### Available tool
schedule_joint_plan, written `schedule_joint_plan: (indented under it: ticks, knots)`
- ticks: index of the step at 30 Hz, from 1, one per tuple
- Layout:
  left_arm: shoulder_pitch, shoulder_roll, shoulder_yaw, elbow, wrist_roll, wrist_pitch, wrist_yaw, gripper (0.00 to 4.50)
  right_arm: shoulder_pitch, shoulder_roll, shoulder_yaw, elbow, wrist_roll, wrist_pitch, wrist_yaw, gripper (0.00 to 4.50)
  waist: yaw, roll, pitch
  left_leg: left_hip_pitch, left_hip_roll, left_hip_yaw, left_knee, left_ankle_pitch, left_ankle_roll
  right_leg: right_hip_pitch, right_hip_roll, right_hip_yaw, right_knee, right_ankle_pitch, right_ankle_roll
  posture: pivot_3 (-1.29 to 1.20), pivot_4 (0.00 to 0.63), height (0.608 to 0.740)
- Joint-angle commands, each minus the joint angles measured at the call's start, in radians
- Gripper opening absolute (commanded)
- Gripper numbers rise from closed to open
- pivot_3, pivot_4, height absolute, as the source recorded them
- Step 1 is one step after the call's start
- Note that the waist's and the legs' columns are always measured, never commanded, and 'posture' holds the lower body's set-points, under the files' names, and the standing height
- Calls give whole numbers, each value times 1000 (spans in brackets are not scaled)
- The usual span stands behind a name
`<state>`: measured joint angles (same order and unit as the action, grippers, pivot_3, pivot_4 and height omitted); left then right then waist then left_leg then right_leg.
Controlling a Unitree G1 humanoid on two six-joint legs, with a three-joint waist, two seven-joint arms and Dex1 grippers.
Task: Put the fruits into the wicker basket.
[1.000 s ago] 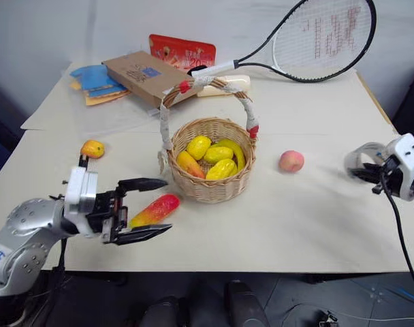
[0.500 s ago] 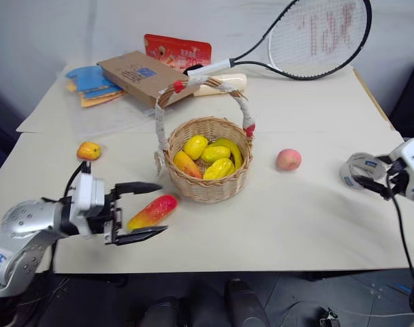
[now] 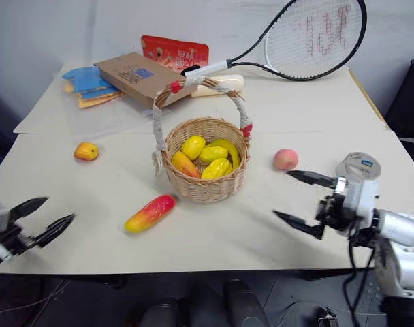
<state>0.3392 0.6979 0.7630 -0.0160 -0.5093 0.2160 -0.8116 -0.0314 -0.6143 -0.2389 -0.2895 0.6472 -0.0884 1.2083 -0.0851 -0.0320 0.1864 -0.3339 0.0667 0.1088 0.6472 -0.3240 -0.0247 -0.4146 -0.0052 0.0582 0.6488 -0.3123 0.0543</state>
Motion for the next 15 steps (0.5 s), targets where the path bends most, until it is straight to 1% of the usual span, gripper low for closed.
schedule_joint_plan:
  ticks: [1, 5, 7, 9, 13, 14, 15]
  knots:
    - [40, -3, 176, 140, -9, -29, 78, 4500, 30, 96, 108, -153, -7, -8, -90, 4452, 2, -4, 0, 0, 0, -2, 0, -1, -1, 0, 0, -1, 1, -1, -1, 0, 150, 740]
    - [33, 9, 204, 191, 24, -43, 150, 4500, 46, 139, 149, -166, -62, -31, -134, 4452, 28, -7, -2, -2, -2, -2, 1, -3, 3, 0, -5, -3, -2, -1, -2, 0, 150, 740]
    - [2, 18, 208, 170, 4, 9, 200, 4500, 47, 156, 171, -167, -85, -46, -151, 4452, 35, -12, -5, -2, -3, -2, 1, -4, 4, 2, -8, -4, -5, -1, -1, 0, 150, 740]
    - [-31, 32, 193, 123, -29, 56, 207, 4500, 48, 163, 182, -165, -96, -54, -157, 4452, 37, -15, -7, -2, -2, -2, 0, -6, 1, 2, -10, -7, -5, -1, -2, 0, 150, 740]
    - [-163, 133, 81, 43, -60, 157, 161, 4500, 48, 152, 191, -145, -105, -67, -154, 4452, 48, -21, -11, -3, 0, -3, -1, -5, -4, 3, -16, -19, -4, -3, -6, 0, 150, 740]
    - [-231, 172, 33, 55, -60, 178, 143, 4500, 47, 149, 192, -142, -107, -67, -152, 4452, 48, -21, -11, -3, 1, -3, -1, -3, -5, 4, -20, -26, -4, -6, -10, 0, 150, 740]
    - [-313, 212, -29, 91, -42, 187, 133, 4500, 44, 148, 193, -137, -107, -69, -151, 4452, 51, -20, -10, -3, 1, -2, -2, -3, -5, 3, -21, -28, -4, -8, -15, 0, 150, 740]
